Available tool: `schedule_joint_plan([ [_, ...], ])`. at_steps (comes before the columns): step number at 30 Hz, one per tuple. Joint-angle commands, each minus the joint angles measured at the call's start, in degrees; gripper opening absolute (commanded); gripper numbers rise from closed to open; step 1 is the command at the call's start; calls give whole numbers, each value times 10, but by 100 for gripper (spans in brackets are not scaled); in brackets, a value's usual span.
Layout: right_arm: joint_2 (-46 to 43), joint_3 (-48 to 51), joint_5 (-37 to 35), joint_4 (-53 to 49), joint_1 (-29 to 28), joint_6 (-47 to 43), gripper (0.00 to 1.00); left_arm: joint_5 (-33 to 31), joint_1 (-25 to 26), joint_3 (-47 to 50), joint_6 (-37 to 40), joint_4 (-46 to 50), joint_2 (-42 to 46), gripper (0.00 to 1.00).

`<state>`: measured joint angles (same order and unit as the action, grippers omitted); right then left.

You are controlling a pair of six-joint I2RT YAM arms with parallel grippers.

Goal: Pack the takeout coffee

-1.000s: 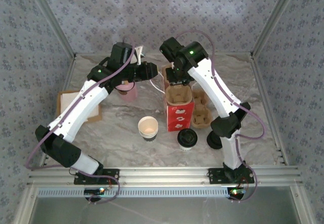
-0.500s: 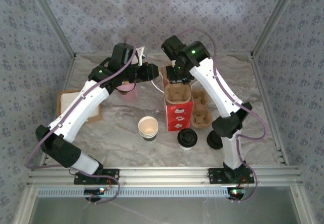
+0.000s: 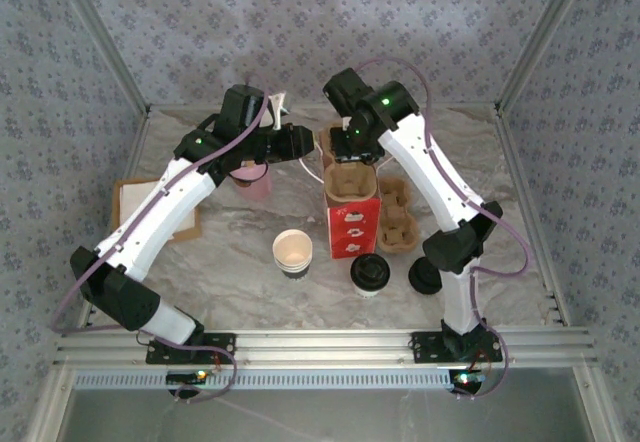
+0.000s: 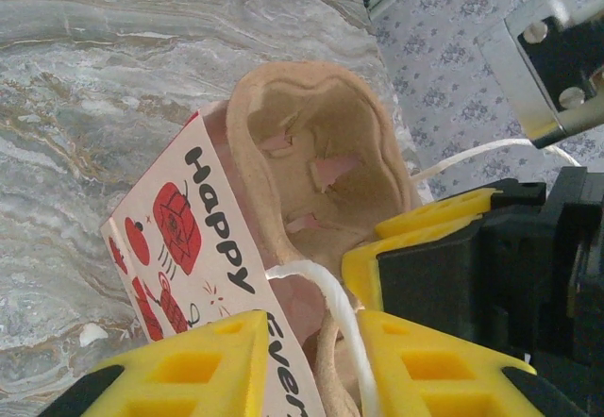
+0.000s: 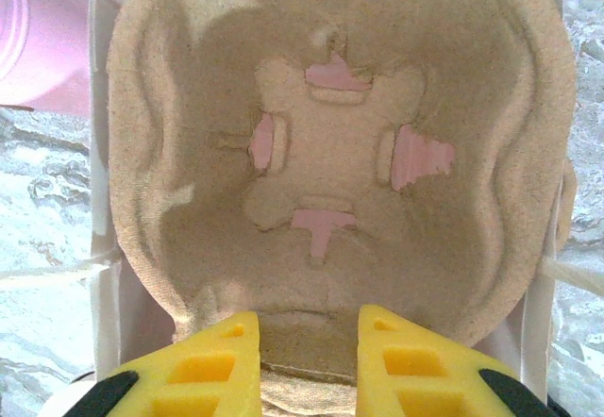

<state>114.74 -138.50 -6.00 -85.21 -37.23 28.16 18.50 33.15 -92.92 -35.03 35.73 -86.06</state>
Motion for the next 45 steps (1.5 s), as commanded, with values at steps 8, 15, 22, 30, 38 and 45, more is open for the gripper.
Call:
schedule_joint_plan([
  [8,-20,-7,40,16,19,29,24,11,7,-6,4,-11,-8,30],
  [15,-34,14,58,38,29,35,25,12,9,-7,4,-11,-9,30],
  [22,-86,98,90,93,40,52,25,8,9,-8,5,-10,-6,29],
  [30,-135,172,122,165,56,68,24,9,9,-6,3,-10,-7,29],
  [38,-161,222,135,225,68,74,24,8,9,-9,3,-9,-8,29],
  [45,-189,284,142,275,71,74,24,7,11,-10,3,-8,-11,29],
])
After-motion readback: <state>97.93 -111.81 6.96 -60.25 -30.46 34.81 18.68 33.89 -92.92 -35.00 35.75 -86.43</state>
